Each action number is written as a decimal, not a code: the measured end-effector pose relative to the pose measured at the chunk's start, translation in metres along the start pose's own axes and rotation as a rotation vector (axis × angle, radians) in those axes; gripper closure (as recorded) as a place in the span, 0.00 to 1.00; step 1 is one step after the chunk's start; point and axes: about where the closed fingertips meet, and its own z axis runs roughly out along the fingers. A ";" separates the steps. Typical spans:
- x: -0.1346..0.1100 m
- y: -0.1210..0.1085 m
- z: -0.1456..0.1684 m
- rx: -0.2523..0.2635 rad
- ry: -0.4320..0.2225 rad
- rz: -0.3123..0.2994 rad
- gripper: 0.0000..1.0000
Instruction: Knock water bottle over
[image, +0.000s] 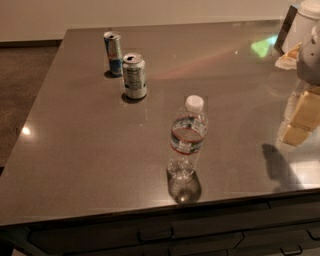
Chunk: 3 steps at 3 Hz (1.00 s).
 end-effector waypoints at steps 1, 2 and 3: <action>-0.003 0.000 -0.001 0.009 -0.013 -0.003 0.00; -0.020 0.009 0.006 -0.013 -0.083 -0.022 0.00; -0.050 0.024 0.021 -0.054 -0.186 -0.051 0.00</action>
Offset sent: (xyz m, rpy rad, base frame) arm -0.0069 0.0543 -0.0181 0.1909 0.0050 0.1146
